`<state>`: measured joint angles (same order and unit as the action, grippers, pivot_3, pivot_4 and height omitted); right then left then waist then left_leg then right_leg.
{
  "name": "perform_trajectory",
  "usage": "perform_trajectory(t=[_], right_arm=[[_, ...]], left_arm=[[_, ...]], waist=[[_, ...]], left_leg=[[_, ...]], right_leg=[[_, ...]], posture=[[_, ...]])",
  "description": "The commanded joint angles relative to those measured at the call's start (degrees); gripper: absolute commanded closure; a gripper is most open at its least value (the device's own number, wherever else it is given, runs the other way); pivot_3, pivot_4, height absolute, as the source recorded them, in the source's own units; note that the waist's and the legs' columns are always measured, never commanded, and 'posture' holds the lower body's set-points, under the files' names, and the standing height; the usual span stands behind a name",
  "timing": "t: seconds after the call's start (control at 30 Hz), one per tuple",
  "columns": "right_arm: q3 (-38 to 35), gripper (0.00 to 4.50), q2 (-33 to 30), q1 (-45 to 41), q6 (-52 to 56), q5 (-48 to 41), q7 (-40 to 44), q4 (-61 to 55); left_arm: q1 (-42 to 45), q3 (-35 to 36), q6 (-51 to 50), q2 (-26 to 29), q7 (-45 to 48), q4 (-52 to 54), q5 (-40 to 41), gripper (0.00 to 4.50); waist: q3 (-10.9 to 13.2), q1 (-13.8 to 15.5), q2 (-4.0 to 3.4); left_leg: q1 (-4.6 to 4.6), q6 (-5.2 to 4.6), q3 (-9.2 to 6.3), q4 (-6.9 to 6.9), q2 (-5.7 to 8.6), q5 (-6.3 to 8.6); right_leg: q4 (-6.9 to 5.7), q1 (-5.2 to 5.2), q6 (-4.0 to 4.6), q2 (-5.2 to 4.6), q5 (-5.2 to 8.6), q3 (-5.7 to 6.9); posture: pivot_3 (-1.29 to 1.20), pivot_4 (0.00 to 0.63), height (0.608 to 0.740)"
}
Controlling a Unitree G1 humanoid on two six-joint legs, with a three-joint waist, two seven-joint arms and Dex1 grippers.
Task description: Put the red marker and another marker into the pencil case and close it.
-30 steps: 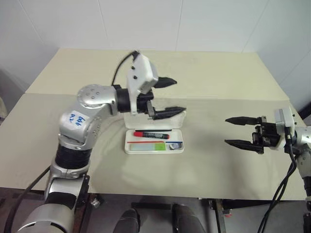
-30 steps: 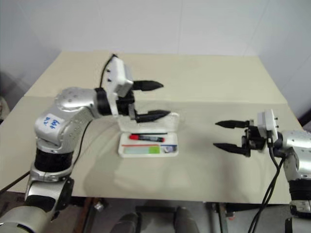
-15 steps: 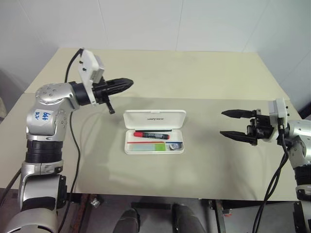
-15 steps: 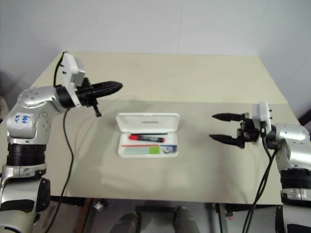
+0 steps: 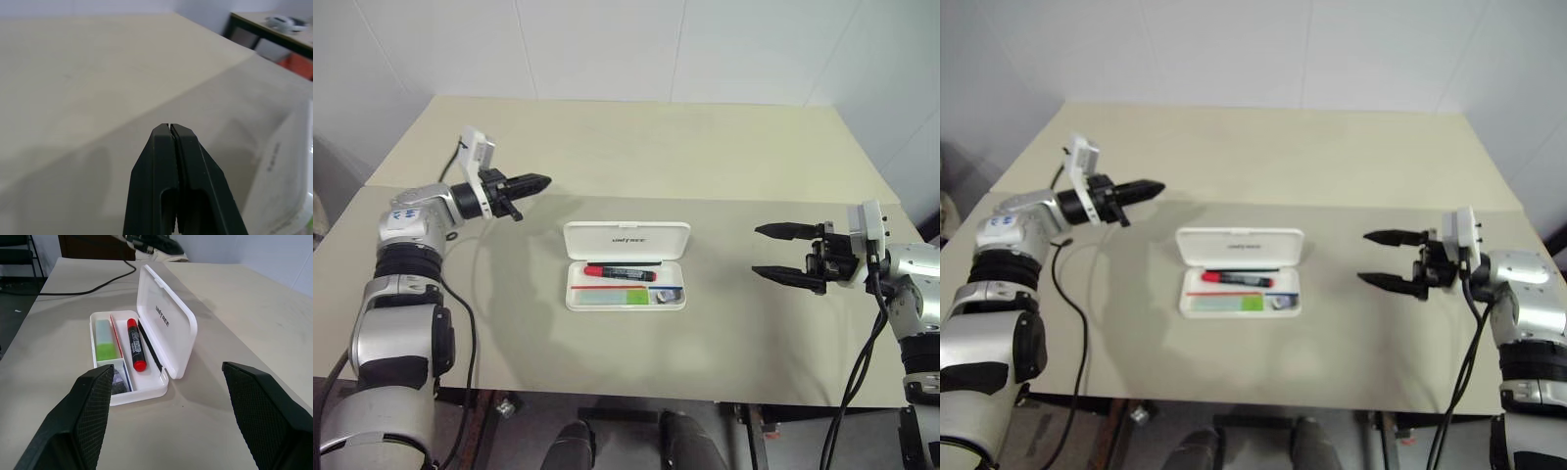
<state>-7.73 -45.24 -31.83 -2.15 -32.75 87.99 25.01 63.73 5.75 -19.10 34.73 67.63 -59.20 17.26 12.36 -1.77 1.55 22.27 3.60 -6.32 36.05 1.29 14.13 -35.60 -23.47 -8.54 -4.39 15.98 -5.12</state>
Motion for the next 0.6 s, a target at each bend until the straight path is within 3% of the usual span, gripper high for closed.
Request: perform_trajectory(t=[0.03,0.27,0.6], right_arm=[[-0.3,0.00,-0.7,-1.1,0.7,-1.3,4.5,-0.3],[0.7,0.00,-2.5,-1.0,2.0,-5.1,4.5,-0.1],[0.9,0.00,-3.8,-1.9,1.3,-7.3,4.5,1.7]], left_arm=[[1.7,-1.5,-2.6,-0.9,9.8,0.6,0.1,4.48],[-1.6,-8.3,-7.8,-0.3,24.3,8.8,1.9,4.48],[-8.4,-25.5,-8.4,7.4,24.9,27.4,9.1,4.48]], waist=[[0.0,-0.2,0.00],[0.0,-0.9,0.00],[0.0,-1.4,0.01]], left_leg=[[0.03,0.00,0.00,0.00,0.00,0.00],[0.05,0.00,0.00,0.02,-0.01,0.00],[-0.01,0.00,-0.01,0.06,-0.04,0.00]], right_leg=[[0.00,-0.03,0.00,0.00,0.00,0.00],[-0.05,-0.06,0.00,0.01,0.00,-0.01],[-0.16,-0.04,0.02,0.01,0.01,-0.06]], posture=[[0.00,0.150,0.740],[0.00,0.150,0.740],[0.00,0.150,0.740]])
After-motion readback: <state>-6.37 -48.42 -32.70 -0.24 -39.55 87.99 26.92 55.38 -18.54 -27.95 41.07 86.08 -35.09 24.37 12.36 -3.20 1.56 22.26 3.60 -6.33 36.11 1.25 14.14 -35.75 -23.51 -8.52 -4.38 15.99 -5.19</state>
